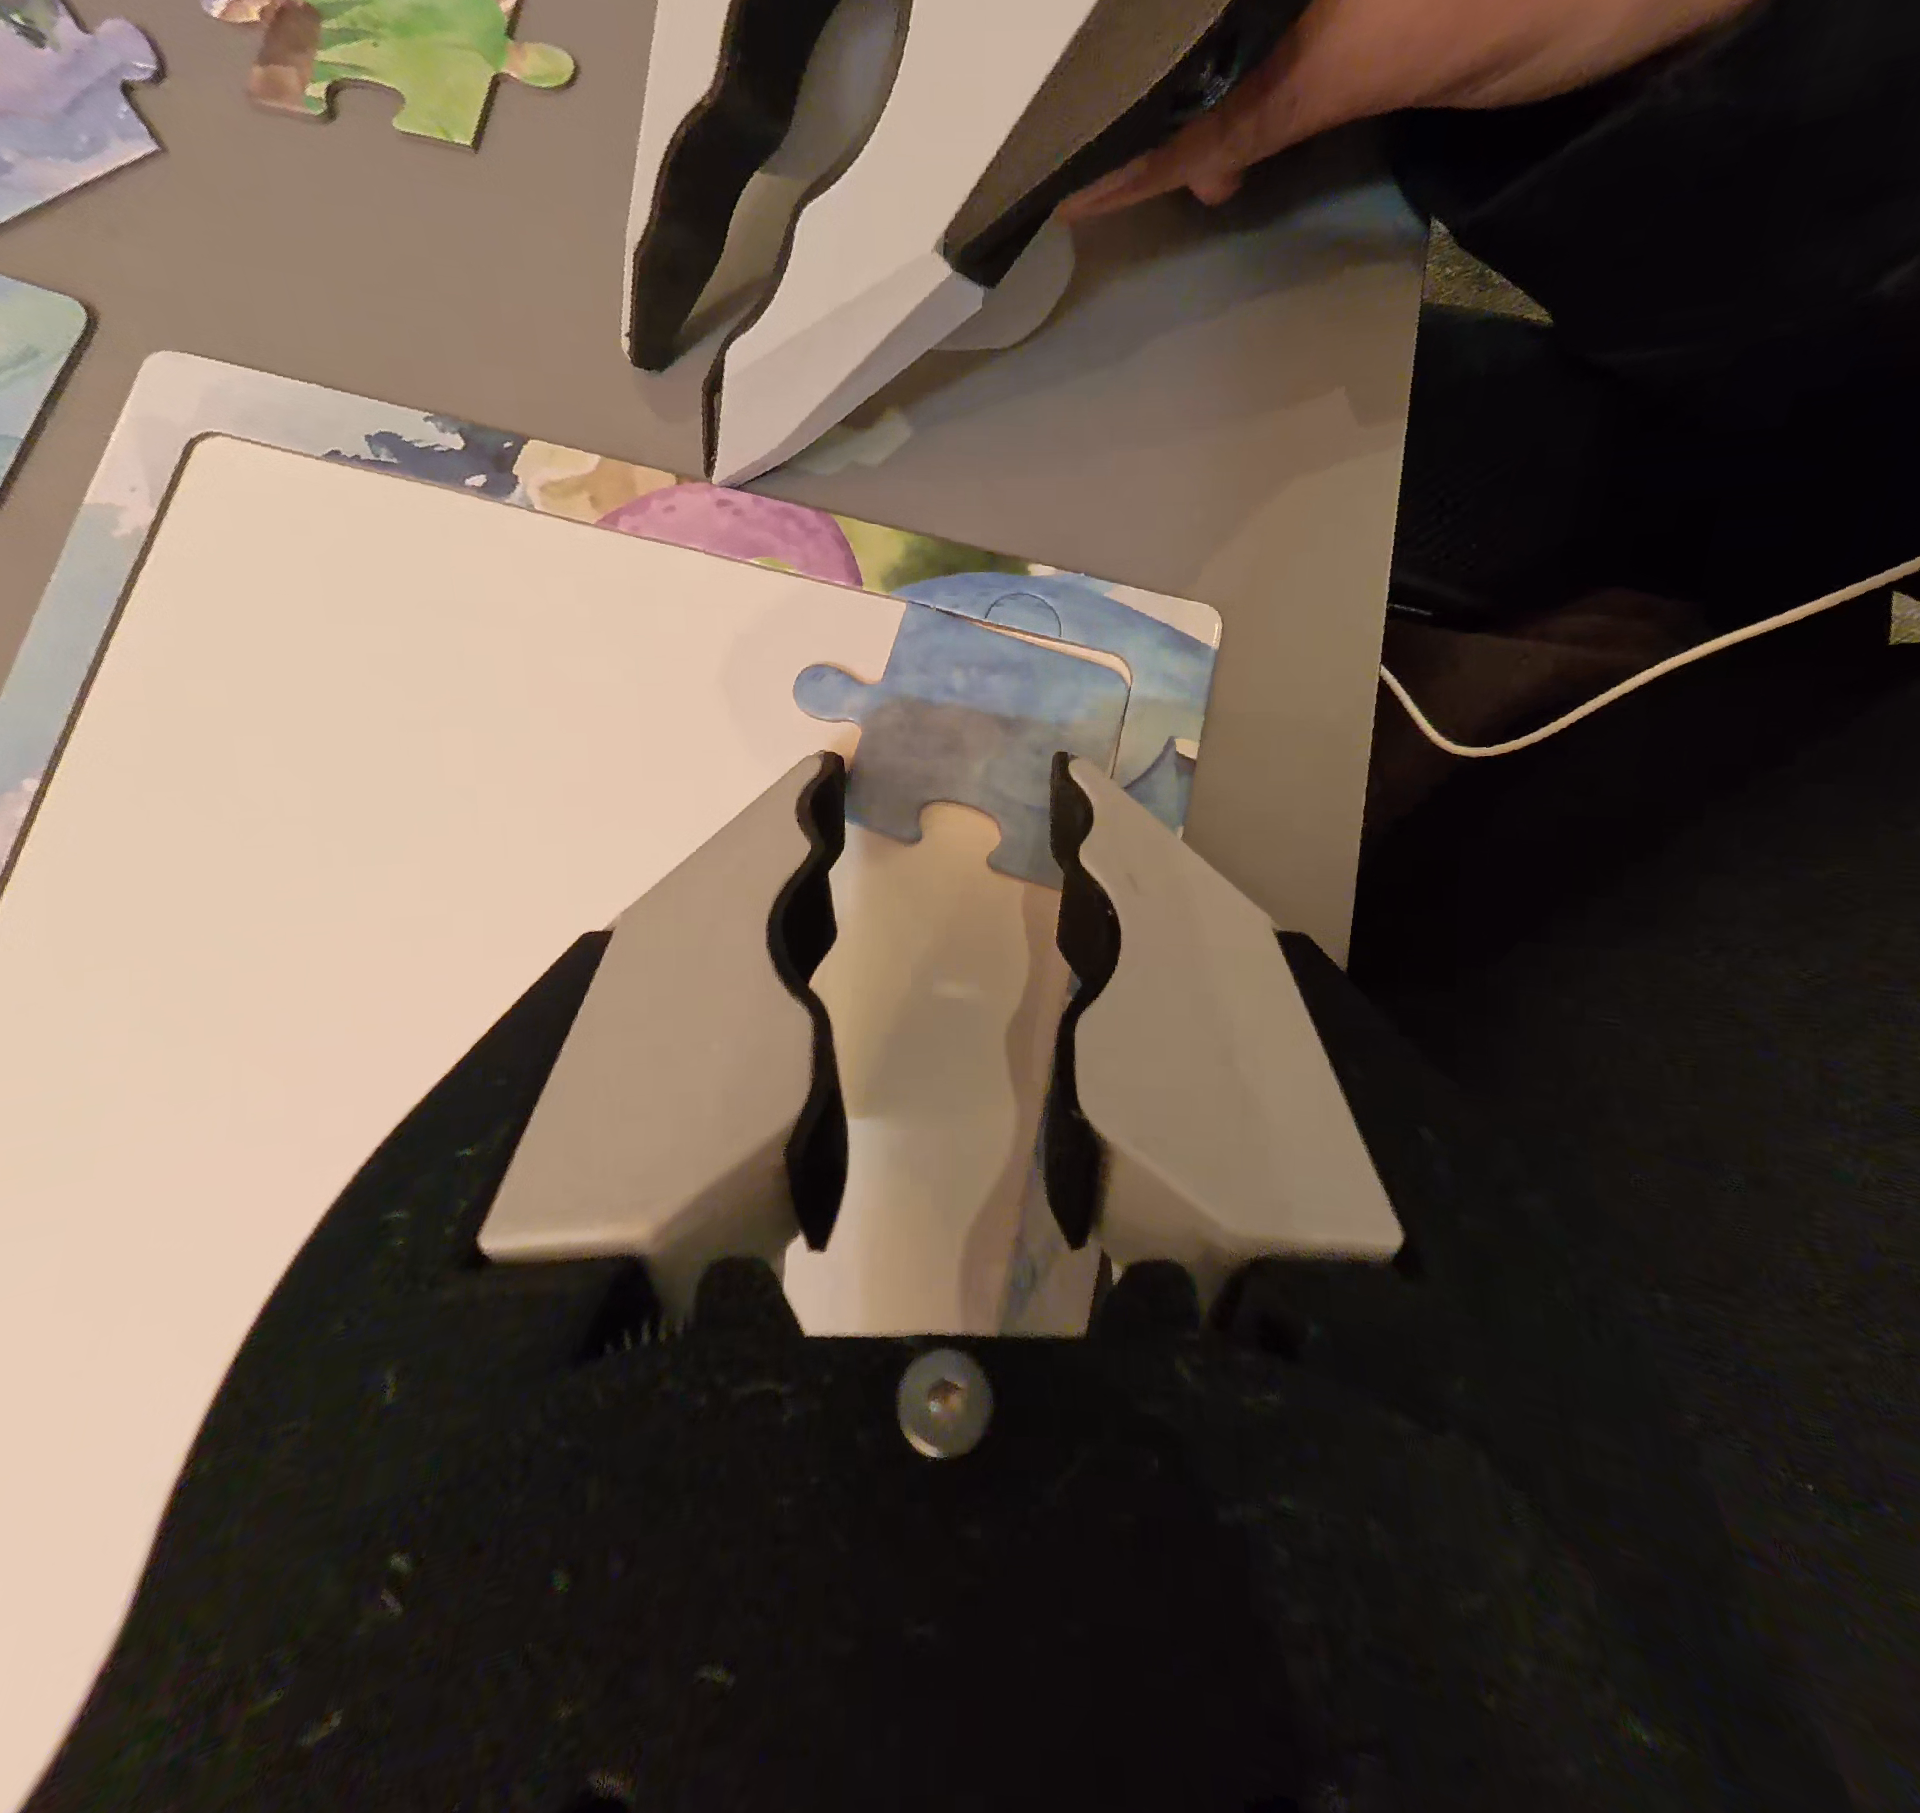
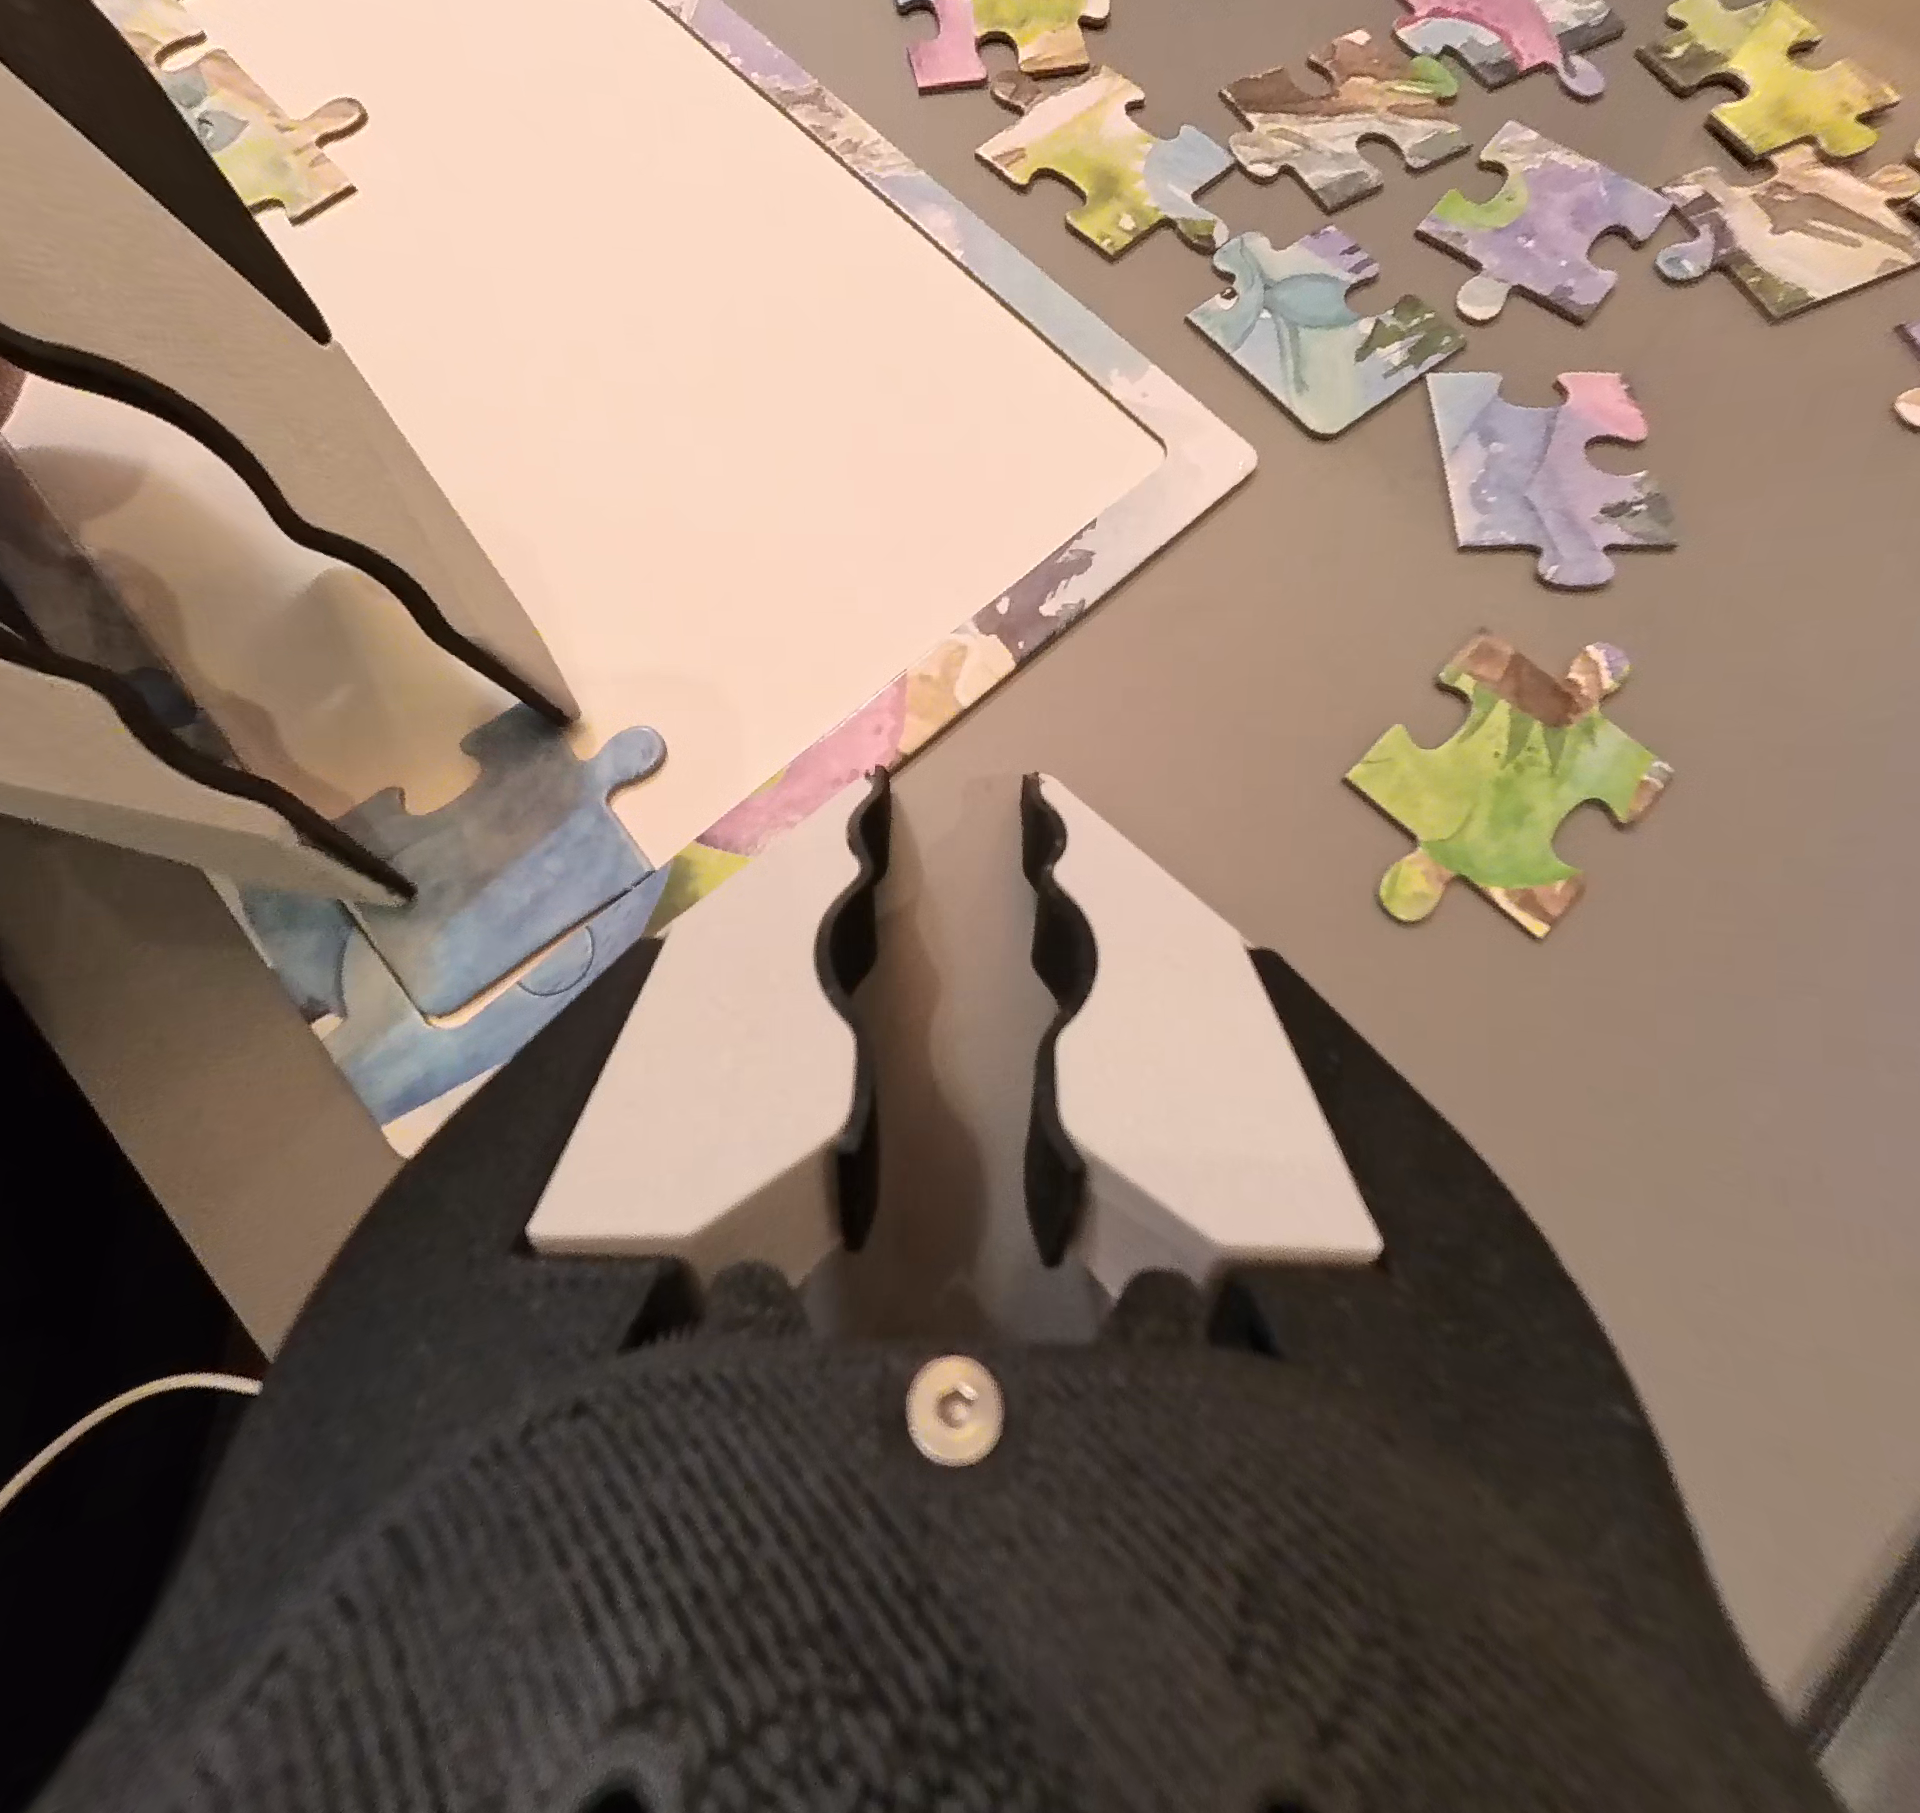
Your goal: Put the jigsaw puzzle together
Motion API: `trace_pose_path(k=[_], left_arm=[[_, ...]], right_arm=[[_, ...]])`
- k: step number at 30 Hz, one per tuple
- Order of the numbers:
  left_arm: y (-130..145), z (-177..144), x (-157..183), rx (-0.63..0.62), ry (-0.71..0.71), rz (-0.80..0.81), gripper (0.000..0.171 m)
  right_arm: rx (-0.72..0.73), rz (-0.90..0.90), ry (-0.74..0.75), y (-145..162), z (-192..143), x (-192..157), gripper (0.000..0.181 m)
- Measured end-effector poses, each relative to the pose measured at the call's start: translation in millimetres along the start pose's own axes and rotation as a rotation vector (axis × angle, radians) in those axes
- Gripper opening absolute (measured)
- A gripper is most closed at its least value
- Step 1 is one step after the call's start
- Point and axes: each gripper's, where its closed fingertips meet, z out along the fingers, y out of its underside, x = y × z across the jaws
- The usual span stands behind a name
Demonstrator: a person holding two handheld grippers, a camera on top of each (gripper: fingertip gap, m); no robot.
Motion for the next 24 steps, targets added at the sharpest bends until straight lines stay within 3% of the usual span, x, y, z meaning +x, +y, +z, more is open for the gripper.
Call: trace_pose_path(k=[24], left_arm=[[-2, -12, -3, 0.066, 0.054, -0.084, 0.041]], right_arm=[[0.000, 0.006, 0.000, 0, 0, 0, 0.025]])
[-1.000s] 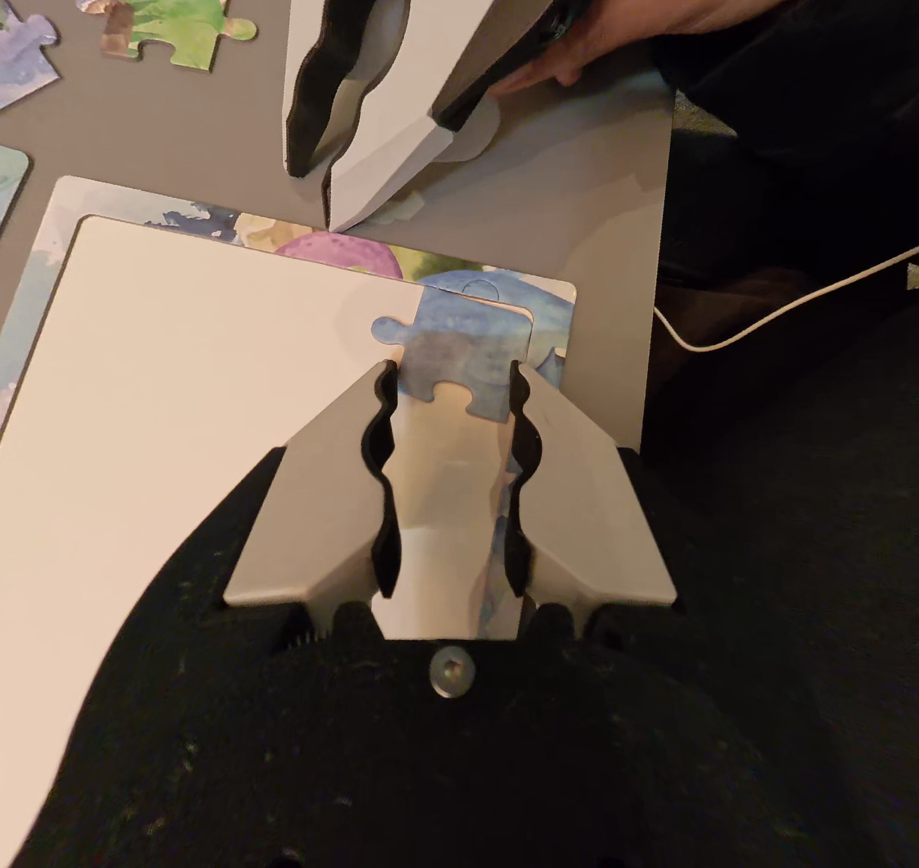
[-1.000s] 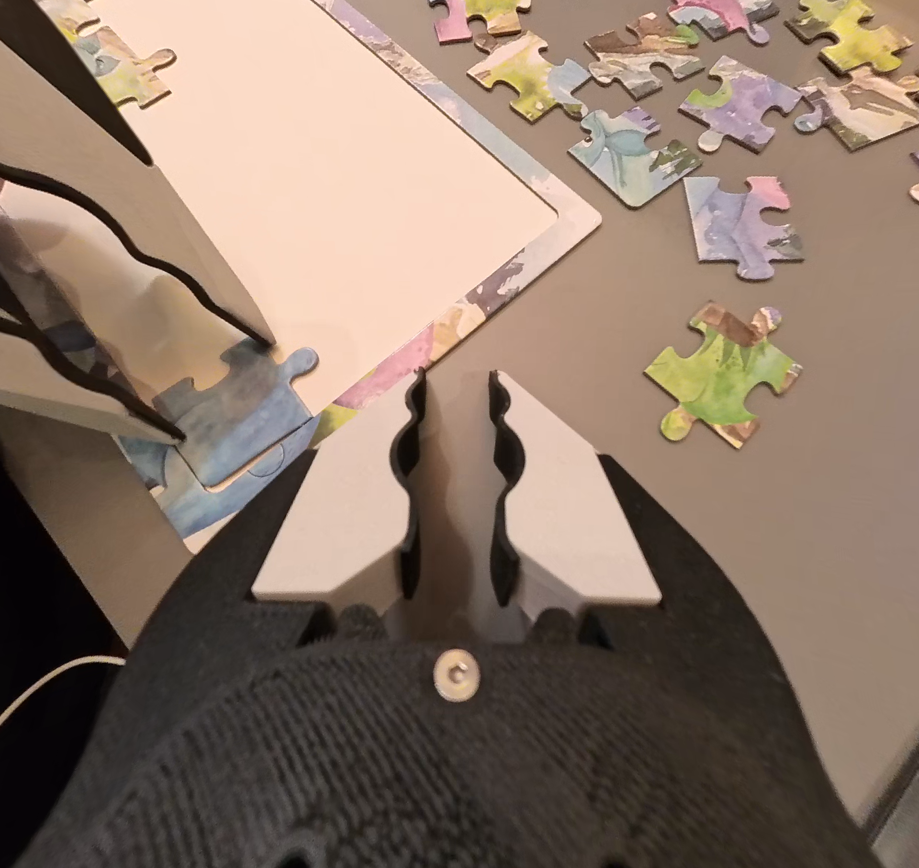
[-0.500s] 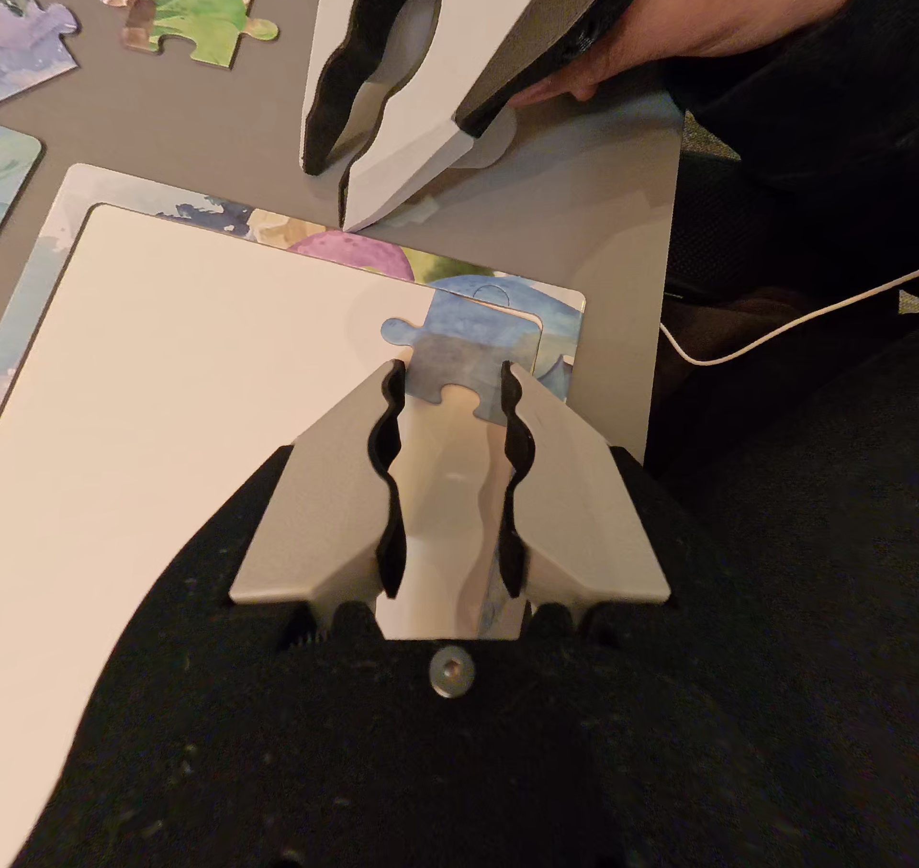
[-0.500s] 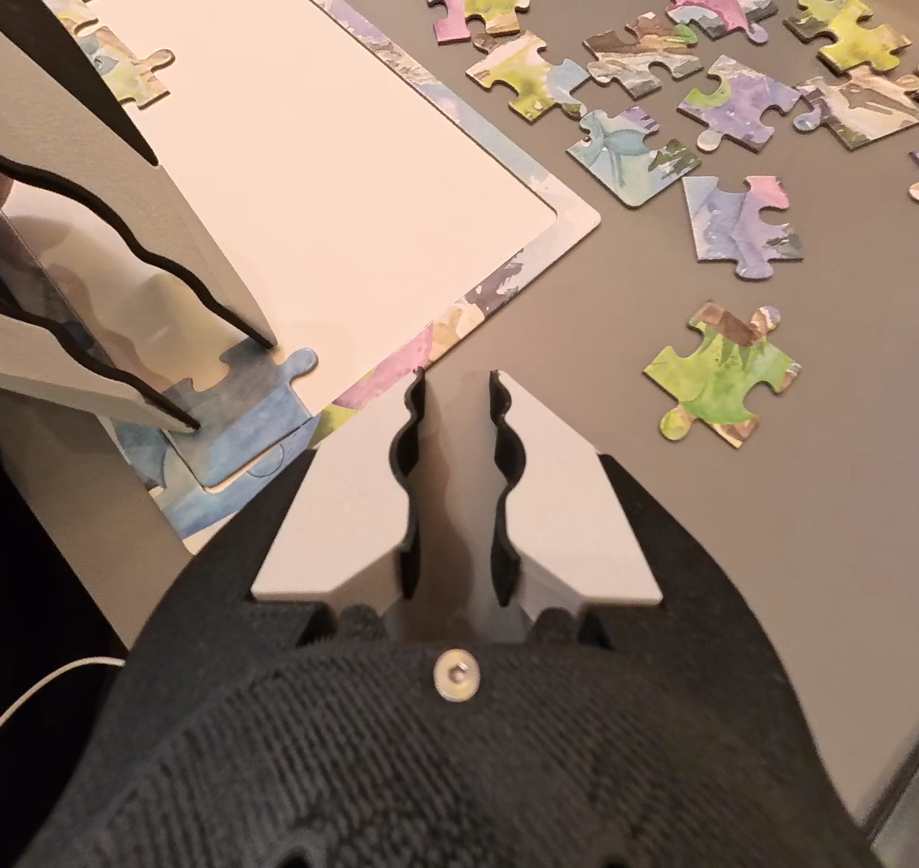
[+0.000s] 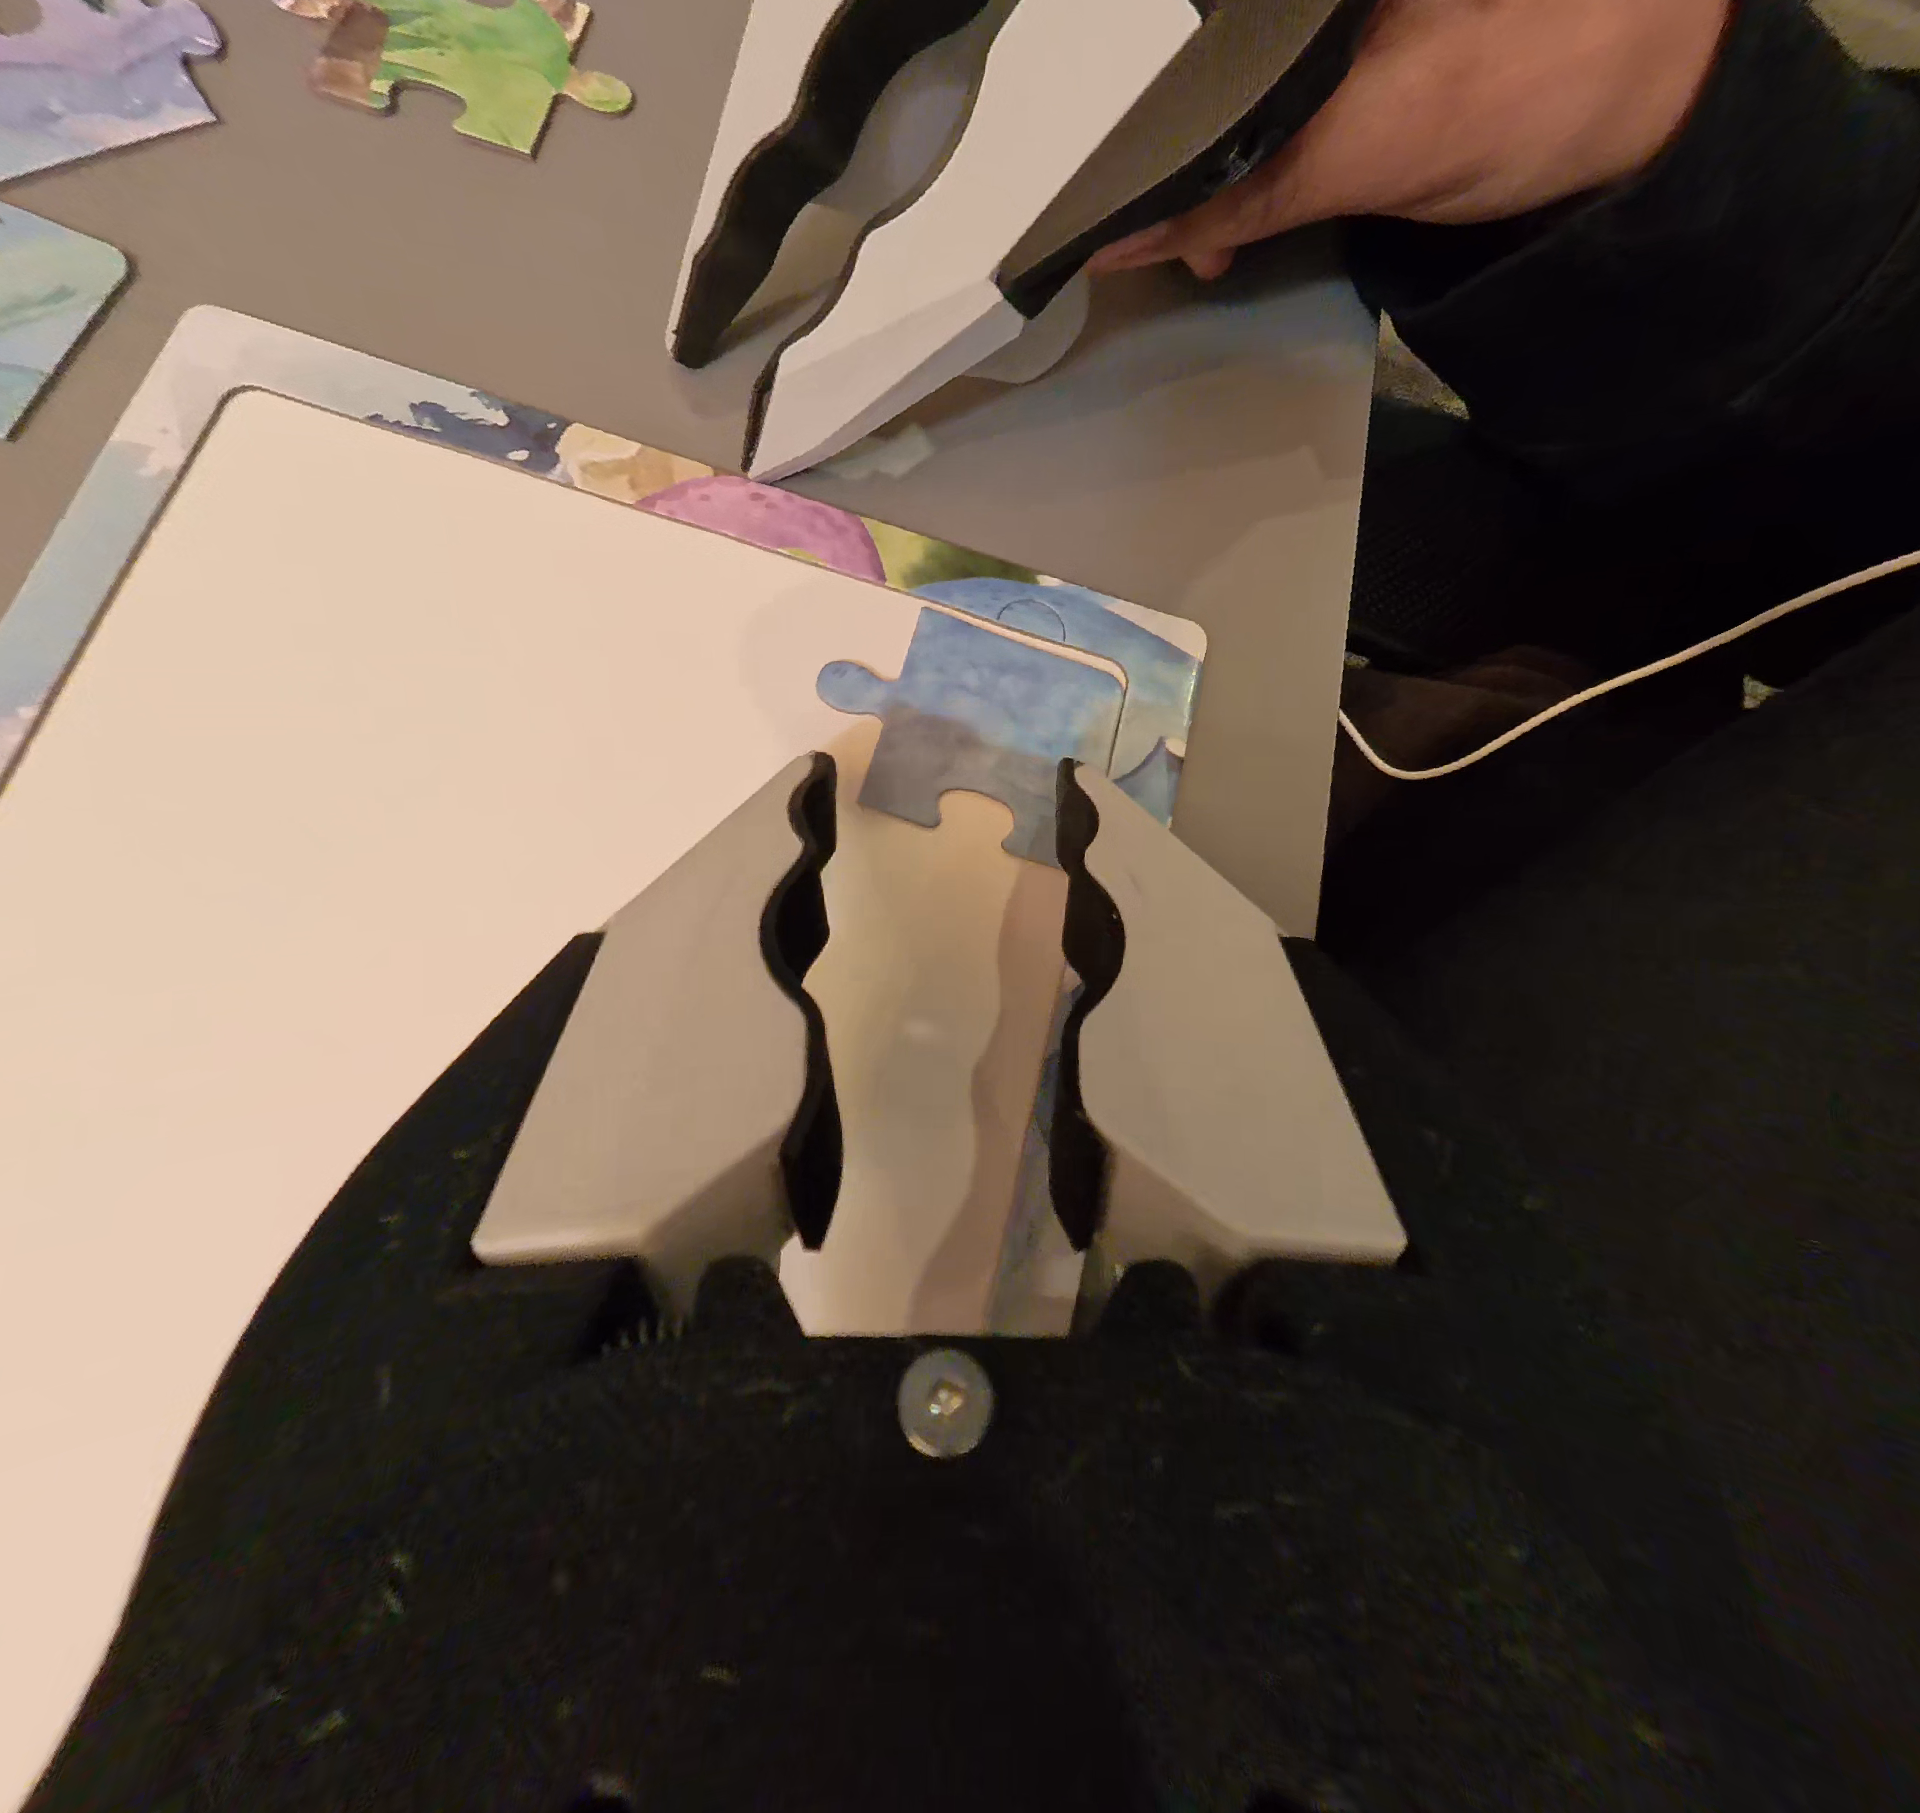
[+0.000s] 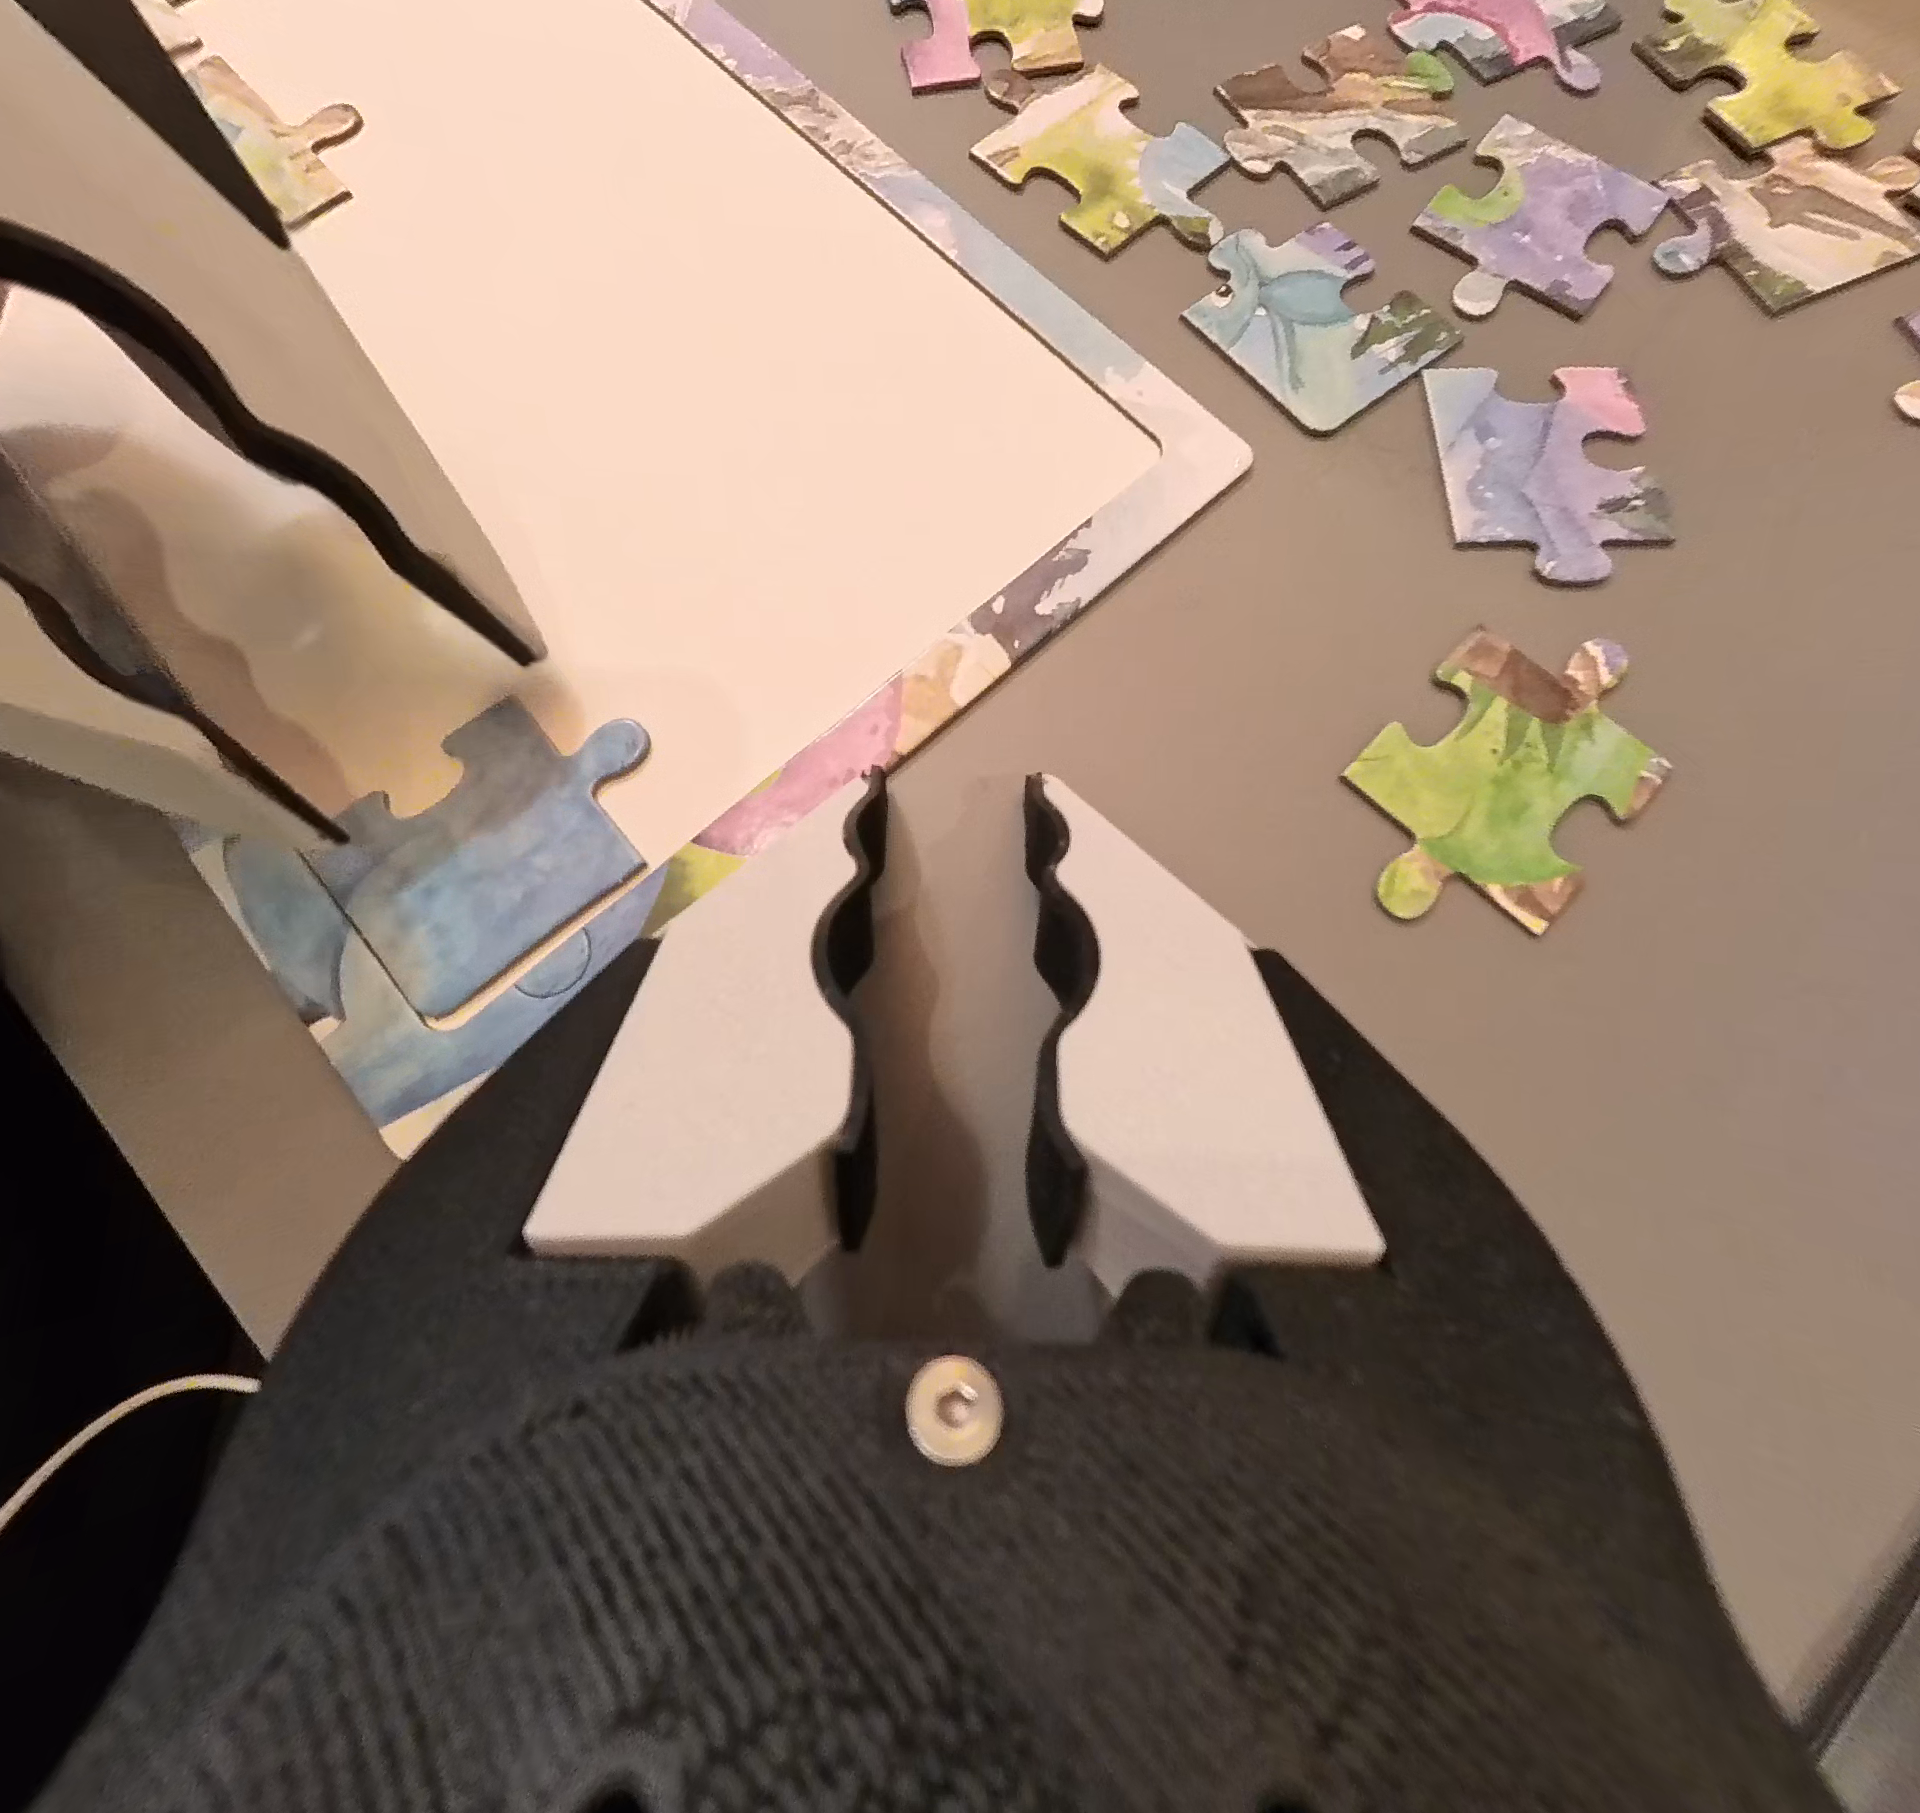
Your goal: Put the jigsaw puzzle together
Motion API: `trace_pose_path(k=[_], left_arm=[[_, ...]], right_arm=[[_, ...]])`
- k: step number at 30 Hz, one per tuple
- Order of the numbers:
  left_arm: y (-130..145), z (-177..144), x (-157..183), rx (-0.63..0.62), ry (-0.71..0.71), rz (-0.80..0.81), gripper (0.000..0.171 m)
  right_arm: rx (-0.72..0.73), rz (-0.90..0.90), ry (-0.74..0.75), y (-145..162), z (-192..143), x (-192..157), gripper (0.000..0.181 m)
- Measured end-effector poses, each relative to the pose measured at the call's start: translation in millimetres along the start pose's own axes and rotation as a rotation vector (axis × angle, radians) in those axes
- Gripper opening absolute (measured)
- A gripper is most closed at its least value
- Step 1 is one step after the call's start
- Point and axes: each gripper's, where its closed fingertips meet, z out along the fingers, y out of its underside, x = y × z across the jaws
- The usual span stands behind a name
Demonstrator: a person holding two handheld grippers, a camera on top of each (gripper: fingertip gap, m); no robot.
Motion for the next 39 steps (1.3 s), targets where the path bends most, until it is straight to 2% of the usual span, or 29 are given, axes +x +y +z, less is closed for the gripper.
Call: trace_pose_path(k=[8, 15, 22, 27, 31, 39], left_arm=[[8, -7, -6, -0.031, -0.010, 0.024, 0.041], [18, -5, -5, -0.093, -0.013, 0.123, 0.040], [17, -3, -3, -0.104, -0.031, 0.210, 0.041], [14, 1, 5, -0.087, -0.004, 0.213, 0.031], [13, 2, 5, -0.084, 0.000, 0.212, 0.032], [8, 2, 10, -0.036, 0.083, 0.132, 0.048]], right_arm=[[0.000, 0.000, 0.000, 0, 0, 0, 0.025], [0.000, 0.000, 0.000, 0, 0, 0, 0.025], [0.000, 0.002, 0.000, 0, 0, 0, 0.025], [0.000, 0.003, 0.004, 0, 0, 1, 0.024], [0.001, 0.001, 0.005, 0, 0, 1, 0.024], [0.000, 0.002, 0.005, 0, 0, 1, 0.024]])
